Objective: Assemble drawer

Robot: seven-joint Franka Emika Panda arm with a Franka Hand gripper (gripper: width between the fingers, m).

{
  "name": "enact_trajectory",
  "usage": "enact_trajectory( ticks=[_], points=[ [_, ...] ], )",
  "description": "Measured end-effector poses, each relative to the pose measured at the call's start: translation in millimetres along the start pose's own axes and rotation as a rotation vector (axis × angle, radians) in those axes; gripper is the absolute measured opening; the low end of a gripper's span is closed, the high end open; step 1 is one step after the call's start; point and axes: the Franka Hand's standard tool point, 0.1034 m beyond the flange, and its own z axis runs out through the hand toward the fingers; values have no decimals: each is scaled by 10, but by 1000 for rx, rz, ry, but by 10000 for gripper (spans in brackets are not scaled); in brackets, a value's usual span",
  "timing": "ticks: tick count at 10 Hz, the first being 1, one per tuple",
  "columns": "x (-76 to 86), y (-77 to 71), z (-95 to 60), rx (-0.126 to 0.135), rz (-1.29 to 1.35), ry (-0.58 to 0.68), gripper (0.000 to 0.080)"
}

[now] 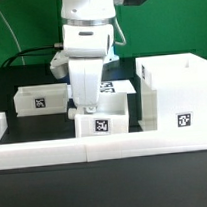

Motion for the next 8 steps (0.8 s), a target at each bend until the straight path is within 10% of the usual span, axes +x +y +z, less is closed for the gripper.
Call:
enact_trajectory(
  ticks=[8],
  points=[
    [-138,16,2,1,12,7,42]
  ],
)
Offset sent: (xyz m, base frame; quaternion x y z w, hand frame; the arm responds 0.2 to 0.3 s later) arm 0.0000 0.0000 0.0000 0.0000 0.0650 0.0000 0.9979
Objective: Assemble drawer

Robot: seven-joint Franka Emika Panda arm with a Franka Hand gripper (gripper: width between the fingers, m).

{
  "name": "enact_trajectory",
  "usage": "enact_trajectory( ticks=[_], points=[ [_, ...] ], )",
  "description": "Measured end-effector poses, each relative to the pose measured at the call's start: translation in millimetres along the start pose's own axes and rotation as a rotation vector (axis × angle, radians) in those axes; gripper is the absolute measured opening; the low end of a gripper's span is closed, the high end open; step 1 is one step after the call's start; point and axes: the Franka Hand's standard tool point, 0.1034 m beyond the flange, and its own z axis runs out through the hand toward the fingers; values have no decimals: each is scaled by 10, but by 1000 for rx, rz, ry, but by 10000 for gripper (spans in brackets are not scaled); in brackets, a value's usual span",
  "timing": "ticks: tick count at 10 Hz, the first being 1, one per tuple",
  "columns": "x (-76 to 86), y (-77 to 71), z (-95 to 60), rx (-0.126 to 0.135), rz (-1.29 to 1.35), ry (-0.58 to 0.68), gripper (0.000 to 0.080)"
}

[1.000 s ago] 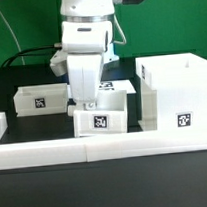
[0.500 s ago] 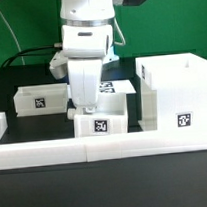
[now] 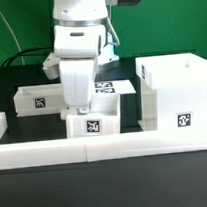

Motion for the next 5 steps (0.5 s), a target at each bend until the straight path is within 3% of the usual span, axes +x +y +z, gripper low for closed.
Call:
enact_trajectory(
  ticks=[3,5],
  points=[
    [-56,-2,10,2,-24,0,42],
    [-1,-12,14,6,-30,9,42]
  ],
)
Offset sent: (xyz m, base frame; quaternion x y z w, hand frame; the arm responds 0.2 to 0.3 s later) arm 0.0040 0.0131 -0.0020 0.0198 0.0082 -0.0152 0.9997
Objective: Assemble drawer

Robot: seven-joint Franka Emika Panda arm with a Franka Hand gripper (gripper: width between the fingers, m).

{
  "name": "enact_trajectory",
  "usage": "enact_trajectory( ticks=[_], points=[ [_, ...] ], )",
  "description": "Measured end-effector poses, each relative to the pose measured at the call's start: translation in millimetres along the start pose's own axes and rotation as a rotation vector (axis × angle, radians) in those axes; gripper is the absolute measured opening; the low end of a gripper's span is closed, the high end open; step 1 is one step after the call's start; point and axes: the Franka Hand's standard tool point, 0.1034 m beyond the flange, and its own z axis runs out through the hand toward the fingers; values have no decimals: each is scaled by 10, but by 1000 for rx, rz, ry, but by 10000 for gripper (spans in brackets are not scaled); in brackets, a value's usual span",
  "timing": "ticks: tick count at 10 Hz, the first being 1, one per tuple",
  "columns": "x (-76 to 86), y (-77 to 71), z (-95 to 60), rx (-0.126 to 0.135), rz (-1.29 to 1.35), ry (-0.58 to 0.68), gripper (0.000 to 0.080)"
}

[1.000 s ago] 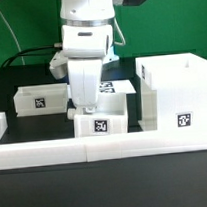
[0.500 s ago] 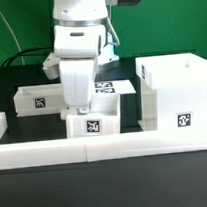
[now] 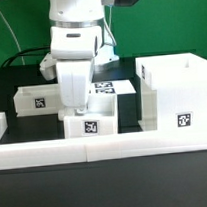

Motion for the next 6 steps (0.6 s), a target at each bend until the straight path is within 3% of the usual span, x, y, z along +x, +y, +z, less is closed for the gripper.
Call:
enact_trajectory(
  ticks=[2,4,5,6],
  points=[
    [-149,6,5,-1,13,74,42],
    [-160,4,10,-3,15,70,42],
    [-172,23,16,-30,15,66,42],
    [-170,6,34,-28,10,65,42]
  ],
)
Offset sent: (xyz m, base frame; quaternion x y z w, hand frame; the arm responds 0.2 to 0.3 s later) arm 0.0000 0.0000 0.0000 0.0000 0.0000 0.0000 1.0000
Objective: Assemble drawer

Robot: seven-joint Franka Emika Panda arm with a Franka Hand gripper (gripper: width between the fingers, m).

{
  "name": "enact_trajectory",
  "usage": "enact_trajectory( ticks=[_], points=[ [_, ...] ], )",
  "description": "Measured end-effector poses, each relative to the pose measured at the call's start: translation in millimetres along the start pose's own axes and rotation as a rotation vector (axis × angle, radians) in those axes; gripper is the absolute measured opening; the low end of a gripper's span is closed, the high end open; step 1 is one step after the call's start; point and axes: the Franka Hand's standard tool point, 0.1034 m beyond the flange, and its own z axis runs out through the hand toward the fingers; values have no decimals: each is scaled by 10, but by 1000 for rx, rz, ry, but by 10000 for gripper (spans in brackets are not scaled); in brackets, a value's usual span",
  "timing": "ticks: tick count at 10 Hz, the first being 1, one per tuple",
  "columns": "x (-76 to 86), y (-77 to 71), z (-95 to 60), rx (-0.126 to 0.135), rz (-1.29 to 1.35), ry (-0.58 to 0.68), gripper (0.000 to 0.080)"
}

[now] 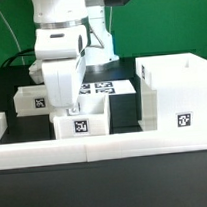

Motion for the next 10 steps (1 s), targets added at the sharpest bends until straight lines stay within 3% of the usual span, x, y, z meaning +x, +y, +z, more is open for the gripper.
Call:
enact_trajectory(
  ticks=[4,5,6,7,8,9,10],
  points=[
    [223,23,11,-8,-11,1,42],
    [184,14,18,-6,-6,0,42],
    [168,30,24,-36,-4,-3,42],
    [166,17,32,-32,-5,-4,42],
    [170,24,33,-39,-7,-4,42],
    [203,32,52,-65,-15,-3,42],
    [256,31,58,-63,-29,-3,42]
  ],
)
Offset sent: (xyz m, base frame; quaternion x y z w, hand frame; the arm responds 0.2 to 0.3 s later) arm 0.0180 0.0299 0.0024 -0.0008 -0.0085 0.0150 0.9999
